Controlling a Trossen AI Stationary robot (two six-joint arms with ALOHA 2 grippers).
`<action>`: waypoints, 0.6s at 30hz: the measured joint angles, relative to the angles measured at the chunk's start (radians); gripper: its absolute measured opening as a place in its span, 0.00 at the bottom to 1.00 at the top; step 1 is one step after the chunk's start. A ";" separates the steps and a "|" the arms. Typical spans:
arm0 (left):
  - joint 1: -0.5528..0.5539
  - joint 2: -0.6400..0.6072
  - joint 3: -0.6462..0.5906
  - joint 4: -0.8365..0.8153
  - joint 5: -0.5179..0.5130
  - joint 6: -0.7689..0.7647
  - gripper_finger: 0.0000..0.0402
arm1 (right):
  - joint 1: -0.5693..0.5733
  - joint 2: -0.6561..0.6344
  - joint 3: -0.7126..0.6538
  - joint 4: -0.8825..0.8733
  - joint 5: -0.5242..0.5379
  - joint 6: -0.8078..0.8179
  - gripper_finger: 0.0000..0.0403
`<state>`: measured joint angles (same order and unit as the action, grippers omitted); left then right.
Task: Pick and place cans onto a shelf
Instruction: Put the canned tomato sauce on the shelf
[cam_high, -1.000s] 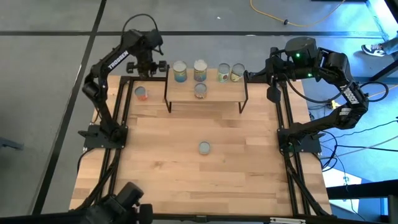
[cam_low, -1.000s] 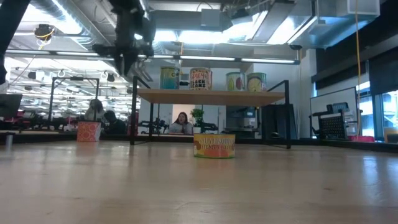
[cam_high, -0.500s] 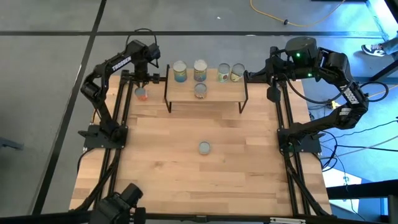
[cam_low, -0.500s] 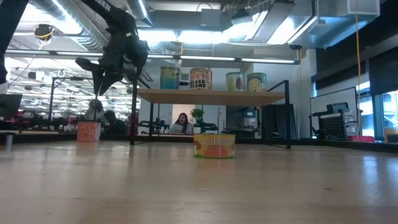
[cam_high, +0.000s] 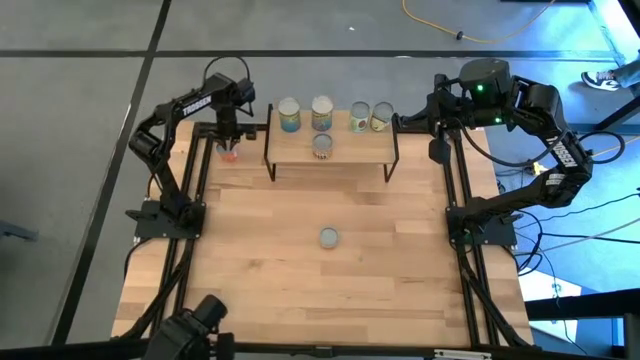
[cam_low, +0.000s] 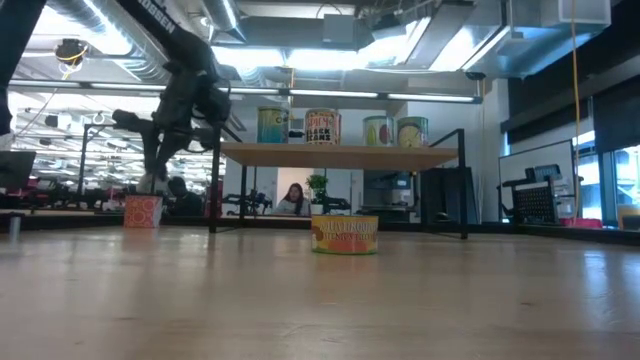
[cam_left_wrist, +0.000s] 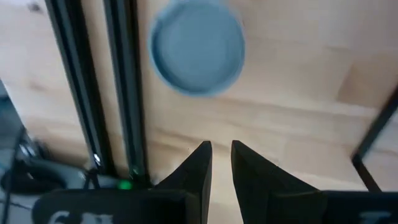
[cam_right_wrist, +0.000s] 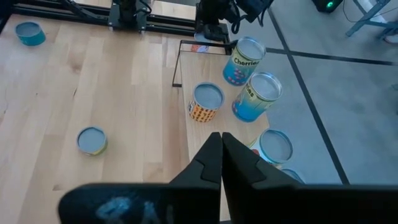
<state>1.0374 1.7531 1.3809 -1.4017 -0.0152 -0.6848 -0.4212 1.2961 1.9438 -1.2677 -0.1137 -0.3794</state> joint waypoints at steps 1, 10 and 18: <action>0.003 0.000 0.000 0.001 -0.012 0.016 0.13 | 0.000 0.000 0.000 0.000 0.000 0.000 0.01; 0.025 0.000 0.000 0.035 -0.048 0.275 0.13 | 0.000 0.000 0.000 0.001 0.000 -0.023 0.01; 0.024 0.000 0.000 0.033 -0.104 0.485 0.13 | 0.000 0.000 0.000 0.001 0.000 -0.054 0.01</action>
<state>1.0611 1.7535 1.3808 -1.3685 -0.1193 -0.2002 -0.4213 1.2961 1.9438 -1.2668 -0.1139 -0.4329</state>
